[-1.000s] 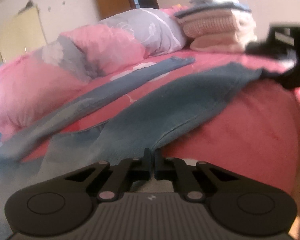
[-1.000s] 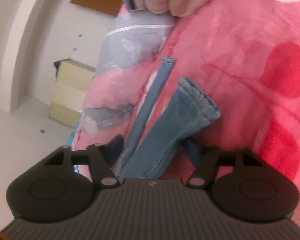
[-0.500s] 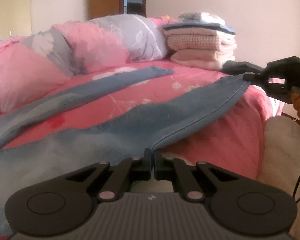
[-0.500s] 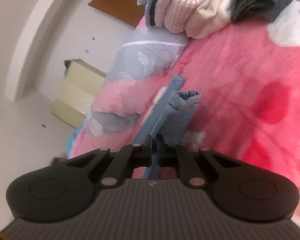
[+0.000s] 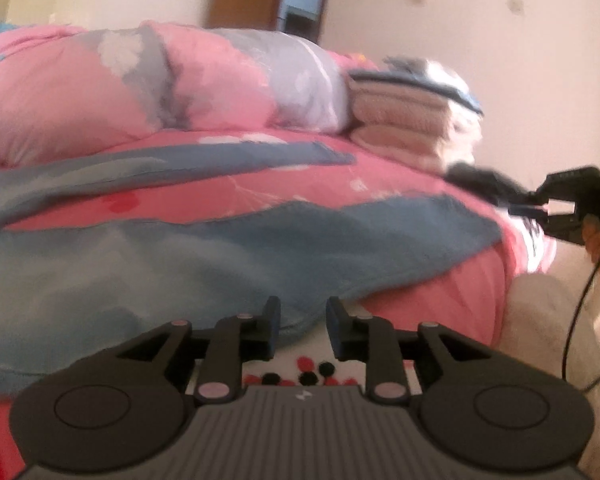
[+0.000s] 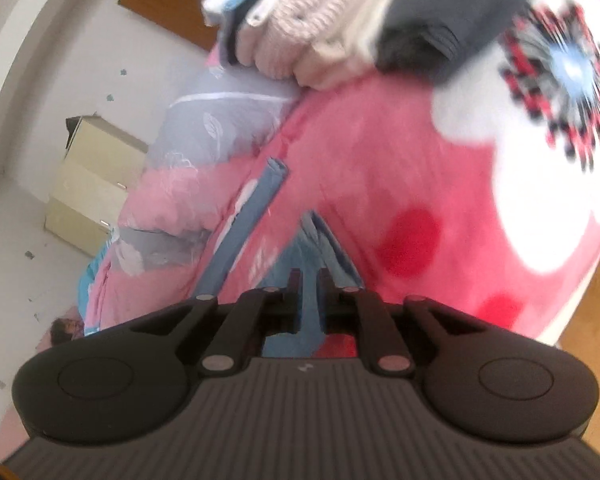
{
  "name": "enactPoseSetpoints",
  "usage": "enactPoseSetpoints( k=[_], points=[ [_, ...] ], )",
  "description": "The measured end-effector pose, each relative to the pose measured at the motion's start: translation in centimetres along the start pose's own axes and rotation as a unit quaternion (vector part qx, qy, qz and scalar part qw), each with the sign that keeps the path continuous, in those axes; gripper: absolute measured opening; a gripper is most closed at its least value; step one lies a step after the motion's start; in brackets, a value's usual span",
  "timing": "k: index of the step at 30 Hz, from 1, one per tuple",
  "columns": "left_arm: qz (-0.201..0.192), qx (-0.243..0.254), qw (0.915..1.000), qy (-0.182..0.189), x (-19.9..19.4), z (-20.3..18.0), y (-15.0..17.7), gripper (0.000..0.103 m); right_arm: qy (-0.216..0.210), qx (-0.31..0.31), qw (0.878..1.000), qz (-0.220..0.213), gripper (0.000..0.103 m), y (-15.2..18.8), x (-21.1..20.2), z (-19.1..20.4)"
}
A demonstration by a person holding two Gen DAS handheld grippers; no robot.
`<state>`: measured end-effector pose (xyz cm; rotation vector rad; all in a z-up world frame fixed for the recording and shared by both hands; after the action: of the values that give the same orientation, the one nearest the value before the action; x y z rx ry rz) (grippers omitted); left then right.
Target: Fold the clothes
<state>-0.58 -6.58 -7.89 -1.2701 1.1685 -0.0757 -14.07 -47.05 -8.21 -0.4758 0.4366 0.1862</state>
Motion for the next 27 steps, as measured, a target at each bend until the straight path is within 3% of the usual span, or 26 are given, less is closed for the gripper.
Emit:
enactPoseSetpoints(
  k=[5,9,10,12,13,14,17,20,27],
  points=[
    [-0.022,-0.044,0.9987,-0.016,0.1,1.7,-0.5,0.026,0.031,-0.082,0.996,0.035,0.042,-2.2,3.6,2.5],
    [-0.031,-0.059,0.9967,-0.047,0.2,3.1,-0.7,0.026,0.089,-0.166,0.980,0.065,0.047,-3.2,8.1,3.2],
    [-0.031,-0.062,0.9961,-0.054,0.2,3.5,-0.6,0.026,0.094,-0.180,0.976,0.074,0.046,-3.0,9.0,3.0],
    [-0.030,-0.071,0.9951,-0.061,0.3,4.3,-0.3,0.026,0.104,-0.207,0.969,0.088,0.027,-2.8,10.7,2.7],
    [-0.030,-0.077,0.9947,-0.062,0.4,4.6,-0.2,0.026,0.107,-0.216,0.967,0.083,0.013,-2.7,10.9,2.6],
    [-0.030,-0.082,0.9942,-0.063,0.4,4.9,0.0,0.026,0.106,-0.219,0.967,0.077,0.006,-2.8,10.7,2.4],
    [-0.031,-0.084,0.9938,-0.065,0.5,5.3,0.2,0.026,0.081,-0.207,0.974,0.048,0.003,-3.0,9.2,2.7],
    [-0.033,-0.080,0.9939,-0.068,0.6,5.4,0.3,0.026,0.089,-0.222,0.971,0.020,0.003,-2.8,8.1,2.8],
    [-0.042,-0.086,0.9929,-0.071,0.0,5.6,0.4,0.027,0.107,-0.191,0.975,0.021,0.004,-2.8,8.8,0.9]
  ],
)
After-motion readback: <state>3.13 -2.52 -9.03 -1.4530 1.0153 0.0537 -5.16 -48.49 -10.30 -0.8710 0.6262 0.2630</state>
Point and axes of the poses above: each gripper's, at about its wrist camera, not at the fingertips, and x roughly the way its jaws point, z to its left, y to its underside, the point moved 9 cm from there along x, roughly the way its jaws point, and after that the axes turned 9 degrees about z, right-handed, at the moved point
